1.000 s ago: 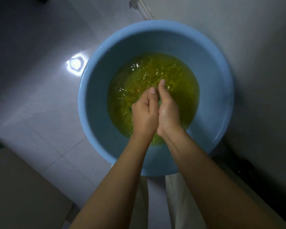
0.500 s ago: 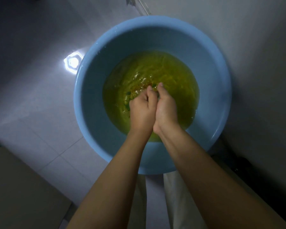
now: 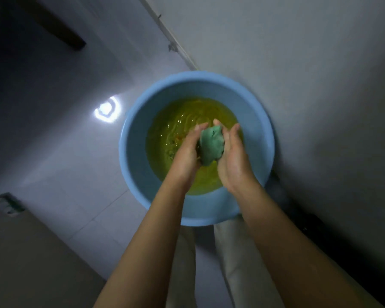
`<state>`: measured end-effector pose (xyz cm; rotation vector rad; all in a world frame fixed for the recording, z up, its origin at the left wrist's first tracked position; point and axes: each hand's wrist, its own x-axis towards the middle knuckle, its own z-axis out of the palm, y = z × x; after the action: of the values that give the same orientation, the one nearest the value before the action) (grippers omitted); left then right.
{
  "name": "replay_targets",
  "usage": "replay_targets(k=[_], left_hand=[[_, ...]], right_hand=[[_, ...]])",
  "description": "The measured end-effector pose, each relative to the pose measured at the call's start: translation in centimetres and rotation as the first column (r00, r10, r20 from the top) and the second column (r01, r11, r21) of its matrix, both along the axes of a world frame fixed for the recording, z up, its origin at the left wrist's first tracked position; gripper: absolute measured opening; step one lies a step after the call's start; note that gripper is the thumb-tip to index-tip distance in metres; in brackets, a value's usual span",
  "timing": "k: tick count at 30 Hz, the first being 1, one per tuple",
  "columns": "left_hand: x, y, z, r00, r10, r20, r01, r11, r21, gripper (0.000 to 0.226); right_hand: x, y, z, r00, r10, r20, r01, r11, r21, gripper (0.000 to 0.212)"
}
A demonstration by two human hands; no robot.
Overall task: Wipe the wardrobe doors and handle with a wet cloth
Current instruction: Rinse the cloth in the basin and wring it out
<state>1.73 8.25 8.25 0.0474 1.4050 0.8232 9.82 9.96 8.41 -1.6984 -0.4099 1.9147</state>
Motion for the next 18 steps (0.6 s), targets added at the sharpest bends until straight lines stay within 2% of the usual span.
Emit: replay_targets(k=[1,3,5,7,9,12,14,16,18], left_hand=[[-0.2,0.4,2.8,0.999,-0.04,0.022,0.039,0.999,0.01,0.028],[-0.1,0.7,6.3,0.994,-0.107,-0.001,0.107,0.993,0.039,0.032],[-0.2,1.0,10.8,0.98,-0.18,-0.079,0.186,0.98,0.069,0.039],[-0.6,1.4,15.1,0.965,-0.24,-0.107,0.249,0.965,0.085,0.041],[-1.1,1.8,19.6,0.943,-0.317,-0.098,0.326,0.94,0.101,0.037],[-1.8,1.8,25.5,0.888,-0.44,-0.135,0.459,0.872,0.172,0.017],[-2.0,1.4,29.9,0.821,-0.509,-0.259,0.562,0.801,0.205,0.018],[-2.1,1.2,33.0,0.752,-0.547,-0.368,0.645,0.728,0.234,0.034],[-1.7,1.4,36.7,0.686,-0.572,-0.449,0.719,0.629,0.298,0.028]], right_hand=[[0.6,0.4,2.4,1.0,0.024,-0.003,-0.024,0.998,0.05,0.034],[1.6,0.8,5.3,0.988,0.146,0.045,-0.151,0.979,0.135,0.03],[2.6,1.1,9.8,0.949,0.266,0.17,-0.297,0.936,0.191,0.034],[3.3,1.1,14.4,0.89,0.305,0.339,-0.393,0.89,0.232,0.032],[4.0,0.8,18.9,0.839,0.231,0.493,-0.409,0.865,0.29,0.022],[5.1,0.5,25.0,0.807,0.09,0.584,-0.341,0.878,0.337,0.019],[6.2,-0.1,29.5,0.796,0.01,0.605,-0.293,0.881,0.371,0.02],[6.8,-0.3,32.9,0.78,-0.042,0.624,-0.283,0.866,0.413,0.018],[7.5,-1.2,36.8,0.74,-0.114,0.663,-0.279,0.845,0.456,0.014]])
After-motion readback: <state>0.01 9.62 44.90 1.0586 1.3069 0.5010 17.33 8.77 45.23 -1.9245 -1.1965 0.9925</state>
